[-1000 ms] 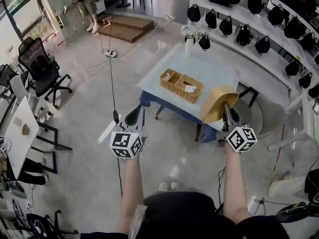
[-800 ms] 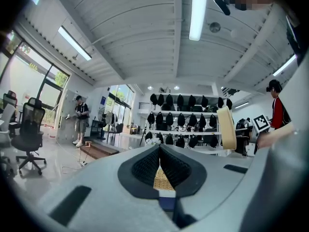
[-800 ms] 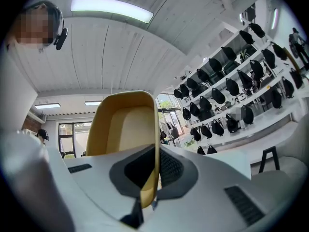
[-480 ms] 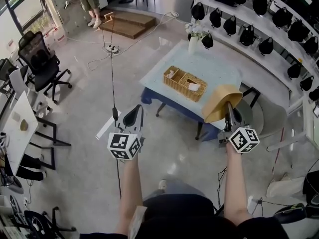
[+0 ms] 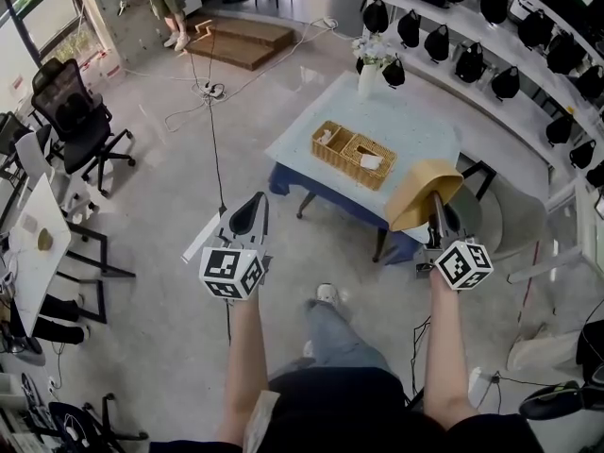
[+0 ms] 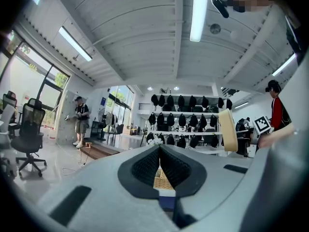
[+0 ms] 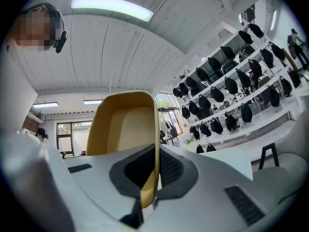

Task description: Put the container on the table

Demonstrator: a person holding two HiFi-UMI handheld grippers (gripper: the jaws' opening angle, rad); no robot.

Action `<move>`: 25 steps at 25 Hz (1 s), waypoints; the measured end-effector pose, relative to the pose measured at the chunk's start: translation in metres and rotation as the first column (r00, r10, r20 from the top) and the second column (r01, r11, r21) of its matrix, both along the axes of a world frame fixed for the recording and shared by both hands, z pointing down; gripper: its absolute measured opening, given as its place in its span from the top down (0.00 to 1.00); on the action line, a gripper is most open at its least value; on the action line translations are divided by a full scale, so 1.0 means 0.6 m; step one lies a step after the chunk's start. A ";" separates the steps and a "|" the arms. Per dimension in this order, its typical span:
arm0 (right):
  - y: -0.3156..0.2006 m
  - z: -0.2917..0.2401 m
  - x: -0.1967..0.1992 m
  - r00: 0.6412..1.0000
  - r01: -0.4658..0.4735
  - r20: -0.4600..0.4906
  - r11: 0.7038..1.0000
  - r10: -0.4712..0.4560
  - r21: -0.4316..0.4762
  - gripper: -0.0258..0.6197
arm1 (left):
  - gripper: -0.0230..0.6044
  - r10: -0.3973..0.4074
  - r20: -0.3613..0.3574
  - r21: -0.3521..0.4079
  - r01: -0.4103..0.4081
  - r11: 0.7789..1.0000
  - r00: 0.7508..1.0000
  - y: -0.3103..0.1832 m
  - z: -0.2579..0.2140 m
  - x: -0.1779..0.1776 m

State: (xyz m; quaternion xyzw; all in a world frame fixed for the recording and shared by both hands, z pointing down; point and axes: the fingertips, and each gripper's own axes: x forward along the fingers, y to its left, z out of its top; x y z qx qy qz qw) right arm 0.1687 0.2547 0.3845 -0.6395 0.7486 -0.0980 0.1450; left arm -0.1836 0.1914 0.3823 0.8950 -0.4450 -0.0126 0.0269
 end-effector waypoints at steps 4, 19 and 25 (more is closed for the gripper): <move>-0.025 0.004 0.006 1.000 -0.008 0.004 1.000 0.008 -0.004 0.96 | 0.95 0.011 0.009 -0.004 -0.011 1.000 1.000 -0.024 0.006 0.005; -0.259 0.024 0.047 1.000 0.011 -0.009 1.000 -0.011 0.002 0.96 | 0.95 -0.038 0.020 -0.043 0.039 0.998 0.999 -0.230 0.052 0.003; -0.401 0.033 0.081 1.000 0.009 0.005 1.000 -0.009 -0.012 0.96 | 0.95 -0.036 0.036 -0.051 0.038 0.998 0.999 -0.363 0.053 0.031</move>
